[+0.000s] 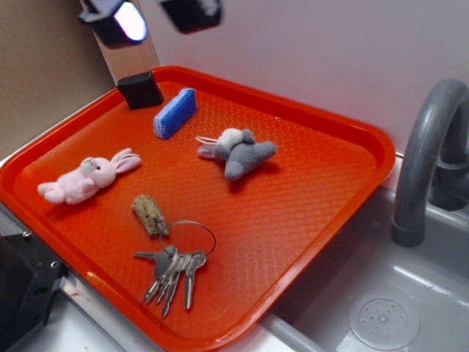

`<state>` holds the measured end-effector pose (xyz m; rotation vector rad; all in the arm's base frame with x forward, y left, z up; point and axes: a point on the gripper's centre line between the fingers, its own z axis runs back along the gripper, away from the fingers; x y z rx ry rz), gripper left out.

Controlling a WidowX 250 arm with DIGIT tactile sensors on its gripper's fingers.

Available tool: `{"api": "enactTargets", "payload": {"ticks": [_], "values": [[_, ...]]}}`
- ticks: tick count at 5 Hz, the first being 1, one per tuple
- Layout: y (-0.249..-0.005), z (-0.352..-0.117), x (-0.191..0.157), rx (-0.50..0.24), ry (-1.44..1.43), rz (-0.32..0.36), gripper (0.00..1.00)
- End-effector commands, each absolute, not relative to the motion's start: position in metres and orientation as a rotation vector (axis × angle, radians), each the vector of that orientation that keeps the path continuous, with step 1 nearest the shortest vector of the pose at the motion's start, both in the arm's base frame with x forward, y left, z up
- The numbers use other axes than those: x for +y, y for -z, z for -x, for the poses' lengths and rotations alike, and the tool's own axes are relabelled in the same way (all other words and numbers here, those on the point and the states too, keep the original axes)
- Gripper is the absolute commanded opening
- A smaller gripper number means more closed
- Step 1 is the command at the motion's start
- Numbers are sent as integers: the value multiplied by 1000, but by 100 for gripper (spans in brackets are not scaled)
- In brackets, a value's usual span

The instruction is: Grab the gray animal.

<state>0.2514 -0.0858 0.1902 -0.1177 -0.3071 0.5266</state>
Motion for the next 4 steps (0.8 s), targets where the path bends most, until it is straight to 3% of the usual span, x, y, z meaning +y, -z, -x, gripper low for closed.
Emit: {"api": "enactTargets", "payload": {"ticks": [1, 2, 4], "values": [[-128, -282, -77, -332, -836, 17, 100], [-95, -287, -73, -346, -922, -36, 100], [-52, -291, -57, -319, -972, -43, 100]]}}
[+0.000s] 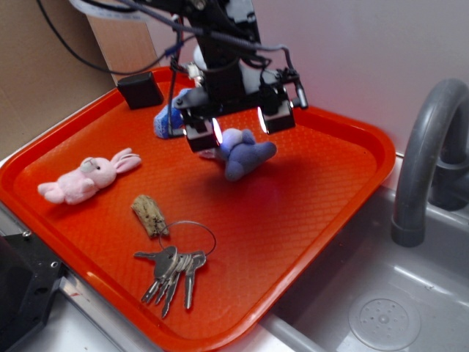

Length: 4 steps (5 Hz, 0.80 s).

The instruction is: Grab the gray animal.

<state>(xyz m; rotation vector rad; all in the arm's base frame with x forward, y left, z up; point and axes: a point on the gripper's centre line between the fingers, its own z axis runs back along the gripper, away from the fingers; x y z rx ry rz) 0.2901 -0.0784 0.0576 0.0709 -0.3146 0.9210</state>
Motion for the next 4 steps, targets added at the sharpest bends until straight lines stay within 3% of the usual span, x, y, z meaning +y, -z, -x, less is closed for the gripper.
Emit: {"api": "enactTargets", "payload": {"ticks": [1, 2, 3, 4], "values": [[-32, -284, -43, -292, -962, -71, 0], [-43, -280, -35, -272, -858, -52, 0], [-87, -286, -30, -196, -618, 27, 0], [-137, -285, -28, -160, -366, 14, 0]]}}
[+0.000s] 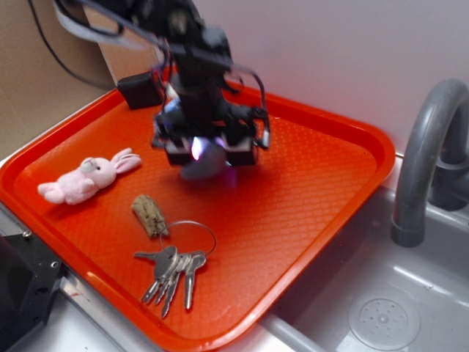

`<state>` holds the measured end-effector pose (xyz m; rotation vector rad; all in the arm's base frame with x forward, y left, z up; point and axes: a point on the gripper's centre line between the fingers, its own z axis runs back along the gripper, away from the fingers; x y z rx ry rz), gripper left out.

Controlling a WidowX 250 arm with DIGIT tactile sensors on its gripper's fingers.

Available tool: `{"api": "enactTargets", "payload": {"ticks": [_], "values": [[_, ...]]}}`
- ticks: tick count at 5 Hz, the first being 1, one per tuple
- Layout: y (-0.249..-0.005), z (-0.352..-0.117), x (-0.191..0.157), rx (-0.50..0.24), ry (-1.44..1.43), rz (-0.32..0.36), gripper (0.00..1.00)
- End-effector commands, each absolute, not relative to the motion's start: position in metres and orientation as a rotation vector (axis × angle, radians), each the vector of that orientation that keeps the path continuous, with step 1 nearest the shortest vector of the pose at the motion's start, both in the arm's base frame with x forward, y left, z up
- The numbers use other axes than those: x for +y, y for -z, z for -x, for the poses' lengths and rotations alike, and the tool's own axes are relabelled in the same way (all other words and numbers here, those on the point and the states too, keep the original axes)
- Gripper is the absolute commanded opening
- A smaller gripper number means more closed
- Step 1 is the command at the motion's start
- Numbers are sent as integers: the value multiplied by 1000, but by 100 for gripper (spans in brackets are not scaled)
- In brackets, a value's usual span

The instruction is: Grab the gray animal.

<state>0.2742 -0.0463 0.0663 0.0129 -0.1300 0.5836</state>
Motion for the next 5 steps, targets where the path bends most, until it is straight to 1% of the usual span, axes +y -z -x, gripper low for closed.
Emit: {"api": "enactTargets", "payload": {"ticks": [1, 2, 3, 4, 5], "values": [[-187, -280, -25, -143, -138, -28, 0], [-238, -268, -28, -199, -26, -67, 0], [-286, -258, -31, -267, -11, -76, 0], [-301, -249, -37, -331, 9, -84, 0], [-295, -250, -32, -265, 30, -47, 0]]}}
